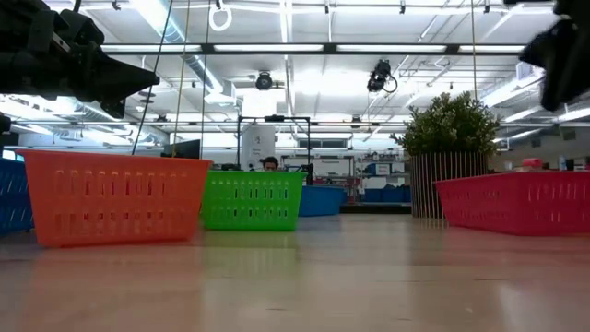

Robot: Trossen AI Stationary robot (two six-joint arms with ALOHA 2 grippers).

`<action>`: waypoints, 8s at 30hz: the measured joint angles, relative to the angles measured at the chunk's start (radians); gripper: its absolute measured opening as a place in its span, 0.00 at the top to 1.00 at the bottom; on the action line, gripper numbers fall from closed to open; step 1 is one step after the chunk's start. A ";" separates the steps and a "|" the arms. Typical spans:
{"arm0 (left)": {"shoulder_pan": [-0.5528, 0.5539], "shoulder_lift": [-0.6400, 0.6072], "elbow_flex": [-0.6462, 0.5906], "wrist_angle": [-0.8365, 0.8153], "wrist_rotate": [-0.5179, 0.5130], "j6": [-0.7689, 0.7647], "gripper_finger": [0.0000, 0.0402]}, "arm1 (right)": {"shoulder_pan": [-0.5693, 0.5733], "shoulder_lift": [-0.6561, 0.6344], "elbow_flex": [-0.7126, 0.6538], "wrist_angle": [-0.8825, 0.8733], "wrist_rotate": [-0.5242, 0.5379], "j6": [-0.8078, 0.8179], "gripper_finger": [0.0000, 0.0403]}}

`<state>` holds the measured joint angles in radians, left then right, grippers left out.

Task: Stack baskets by color
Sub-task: Move the top blue bin beside the red bin to the centre of the table, then move the bottom green bin beside the blue bin to the centre of the table

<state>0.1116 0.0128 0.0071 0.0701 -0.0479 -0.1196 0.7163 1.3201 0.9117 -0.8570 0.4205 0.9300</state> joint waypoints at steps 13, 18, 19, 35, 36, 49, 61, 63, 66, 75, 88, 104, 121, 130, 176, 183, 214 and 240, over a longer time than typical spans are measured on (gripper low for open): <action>0.000 0.000 0.000 0.000 0.000 0.000 0.93 | -0.159 0.005 -0.061 0.308 0.238 -0.035 0.70; 0.000 0.000 0.000 0.000 0.000 0.000 0.91 | -0.332 0.025 -0.062 0.455 0.184 -0.238 0.71; 0.000 0.000 0.000 0.000 0.000 0.000 0.91 | -0.366 0.036 -0.062 0.521 0.181 -0.300 0.71; 0.000 0.000 0.000 0.009 0.000 0.000 0.91 | -0.890 0.443 0.182 0.940 -0.175 -0.735 0.67; 0.000 0.000 0.000 0.010 0.000 0.000 0.91 | -0.906 0.473 0.226 0.896 -0.179 -0.750 0.65; 0.000 0.000 0.000 0.013 0.000 0.000 0.93 | -1.006 0.712 0.590 0.523 -0.112 -0.802 0.52; 0.000 0.000 0.000 0.015 0.000 0.000 0.91 | -1.052 0.759 0.591 0.501 -0.115 -0.794 0.53; 0.000 0.000 0.000 0.015 0.000 0.000 0.92 | -1.054 0.760 0.587 0.500 -0.135 -0.794 0.54; 0.000 0.000 0.000 0.013 0.000 0.000 0.93 | -1.055 0.759 0.583 0.509 -0.134 -0.794 0.56; 0.000 0.000 0.000 0.015 0.000 0.000 0.90 | -1.055 0.758 0.559 0.514 -0.182 -0.819 0.68; 0.000 0.000 0.000 0.015 0.000 0.000 0.92 | -0.983 0.746 0.529 0.498 -0.124 -0.970 0.97; 0.000 0.000 0.000 0.014 0.000 0.000 0.93 | -0.593 0.456 0.529 0.022 0.058 -0.894 0.98; 0.000 0.000 0.000 0.015 0.000 0.000 0.93 | -0.204 0.314 0.220 0.070 -0.086 -0.555 0.98; 0.000 0.000 0.000 0.015 0.000 0.000 0.91 | -0.188 0.314 0.075 0.259 -0.101 -0.562 0.98; 0.000 0.000 0.000 0.018 0.000 0.000 0.91 | -0.434 0.401 0.199 0.649 -0.150 -0.531 0.79; 0.000 0.013 0.000 0.031 -0.001 0.000 0.92 | -0.478 0.466 0.198 0.558 -0.153 -0.483 0.83; 0.000 0.013 0.000 0.032 0.000 0.000 0.91 | -0.471 0.398 0.201 0.436 -0.070 -0.434 0.84; 0.000 0.013 0.000 0.030 0.000 0.000 0.93 | -0.379 0.517 0.202 1.082 -0.128 -0.788 0.76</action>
<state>0.1120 0.0261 0.0070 0.1002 -0.0483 -0.1196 0.3370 1.8375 1.1133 0.2246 0.2928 0.1423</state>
